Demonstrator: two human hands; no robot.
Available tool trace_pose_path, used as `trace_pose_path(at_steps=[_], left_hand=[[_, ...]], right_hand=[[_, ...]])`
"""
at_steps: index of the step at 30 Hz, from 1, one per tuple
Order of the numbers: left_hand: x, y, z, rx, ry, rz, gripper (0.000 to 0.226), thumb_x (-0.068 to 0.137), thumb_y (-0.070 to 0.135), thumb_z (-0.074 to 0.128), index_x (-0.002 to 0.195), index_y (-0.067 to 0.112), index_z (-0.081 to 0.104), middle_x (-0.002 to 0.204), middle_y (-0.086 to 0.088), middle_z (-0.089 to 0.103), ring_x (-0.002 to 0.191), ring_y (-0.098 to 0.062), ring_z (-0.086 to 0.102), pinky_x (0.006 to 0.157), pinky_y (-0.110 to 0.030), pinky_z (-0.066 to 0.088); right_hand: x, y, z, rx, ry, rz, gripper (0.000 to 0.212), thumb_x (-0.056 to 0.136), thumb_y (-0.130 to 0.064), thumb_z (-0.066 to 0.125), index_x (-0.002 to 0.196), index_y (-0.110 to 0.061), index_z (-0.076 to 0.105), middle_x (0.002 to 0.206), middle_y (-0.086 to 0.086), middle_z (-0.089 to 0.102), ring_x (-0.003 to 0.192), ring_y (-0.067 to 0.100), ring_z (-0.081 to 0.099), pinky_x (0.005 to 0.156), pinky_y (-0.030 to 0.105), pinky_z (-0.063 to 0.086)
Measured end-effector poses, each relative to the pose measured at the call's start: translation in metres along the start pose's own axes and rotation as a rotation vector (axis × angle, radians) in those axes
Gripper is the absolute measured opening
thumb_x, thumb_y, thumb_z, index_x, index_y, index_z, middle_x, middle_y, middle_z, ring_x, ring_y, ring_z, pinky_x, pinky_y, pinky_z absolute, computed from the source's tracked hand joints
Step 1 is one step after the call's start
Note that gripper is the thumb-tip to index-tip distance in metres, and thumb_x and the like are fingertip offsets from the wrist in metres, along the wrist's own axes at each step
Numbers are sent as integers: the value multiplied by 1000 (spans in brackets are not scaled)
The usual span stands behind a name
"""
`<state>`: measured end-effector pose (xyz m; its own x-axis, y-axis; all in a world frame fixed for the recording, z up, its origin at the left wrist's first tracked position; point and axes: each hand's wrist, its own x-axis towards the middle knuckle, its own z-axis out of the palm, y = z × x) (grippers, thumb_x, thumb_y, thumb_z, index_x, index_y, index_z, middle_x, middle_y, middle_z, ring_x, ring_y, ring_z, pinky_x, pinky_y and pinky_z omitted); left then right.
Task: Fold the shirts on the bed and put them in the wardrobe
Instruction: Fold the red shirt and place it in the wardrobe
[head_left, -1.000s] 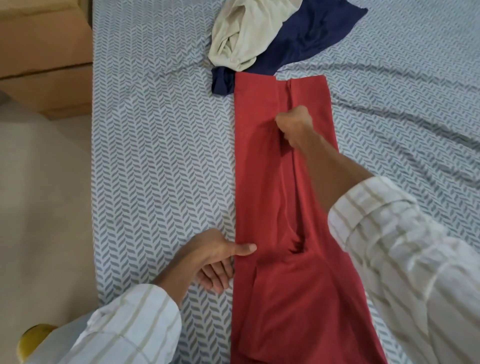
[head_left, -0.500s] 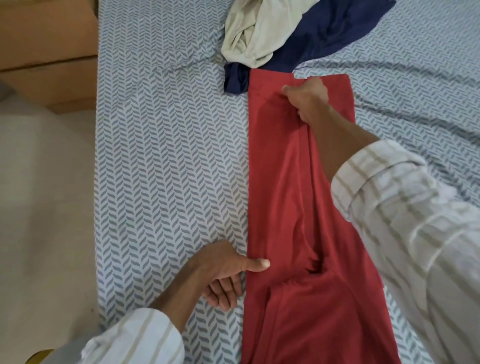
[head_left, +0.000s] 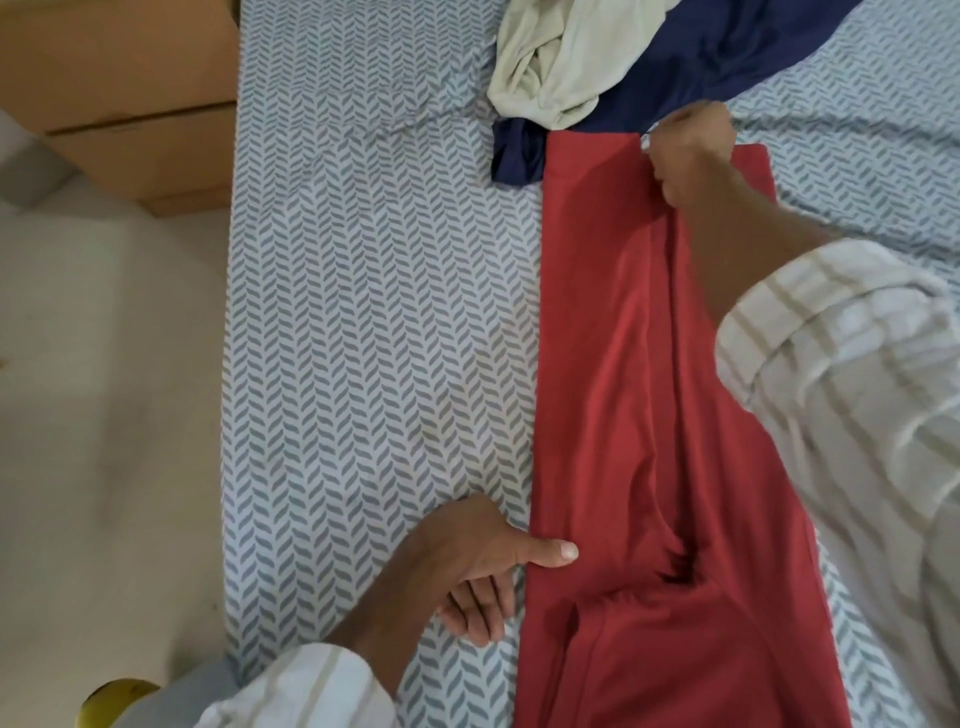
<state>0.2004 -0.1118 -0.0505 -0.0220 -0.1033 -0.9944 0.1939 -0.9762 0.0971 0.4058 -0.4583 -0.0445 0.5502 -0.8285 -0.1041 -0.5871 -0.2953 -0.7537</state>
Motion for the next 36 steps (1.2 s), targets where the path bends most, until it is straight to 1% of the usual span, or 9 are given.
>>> trace_pose_path(at_steps=[3,7,11,16,22,27,30,34,36], left_hand=[[-2,1,1,-1,5,-11,81,72,81,60,82,1,68,64,-10,71,67,-20,72,70,-29,57],[-7,1,4,-6,59,-18,82,68,82,63,82,1,71,64,-12,72,61,-21,71,68,-29,58],[-13,5,6,34,63,-52,84,68,83,60,84,2,70,66,-12,72,61,-21,71,63,-28,57],[-21,10,-5,96,129,16,81,70,79,64,83,0,73,73,-15,74,65,-25,72,64,-32,59],[-13,97,-90,-191,768,469,65,81,63,68,70,-2,69,60,-17,70,52,-28,67,52,-32,53],[2,187,-164,-242,1152,621,46,81,57,70,65,14,62,75,-6,71,79,-28,69,77,-36,54],[19,224,-195,-432,1132,610,42,76,53,77,78,13,65,90,-6,71,89,-26,68,86,-35,55],[29,243,-208,-680,954,666,37,63,36,90,85,15,70,90,0,72,86,-17,70,87,-34,58],[26,245,-206,-747,893,704,28,67,22,90,86,15,71,90,0,74,83,-14,70,78,-29,59]], right_hand=[[-10,16,-28,-97,95,-132,33,84,-19,50,111,-18,67,114,-3,69,107,14,62,82,16,41],[-25,70,-70,-256,175,-147,38,84,-35,47,114,-17,63,122,11,63,120,31,54,101,38,42],[-32,121,-90,-192,127,-56,65,65,-65,57,110,-18,64,115,9,66,115,30,58,102,37,43],[-31,117,-92,-144,82,-76,62,65,-67,65,105,-21,71,103,6,72,107,29,64,94,37,48],[-3,125,-92,1,-59,41,46,67,-60,74,93,-22,73,81,-6,70,89,18,70,86,32,56],[20,132,-84,84,-149,111,52,51,-63,78,75,-18,67,71,-6,70,78,20,70,81,39,59],[42,132,-78,127,-196,161,62,35,-67,79,79,-23,72,77,-7,74,83,21,71,85,40,58],[64,138,-68,142,-202,229,80,11,-74,81,86,-45,73,105,-6,71,105,23,64,92,39,53],[58,133,-67,80,-184,216,67,20,-76,77,84,-59,68,115,-5,66,113,23,58,99,42,48]])
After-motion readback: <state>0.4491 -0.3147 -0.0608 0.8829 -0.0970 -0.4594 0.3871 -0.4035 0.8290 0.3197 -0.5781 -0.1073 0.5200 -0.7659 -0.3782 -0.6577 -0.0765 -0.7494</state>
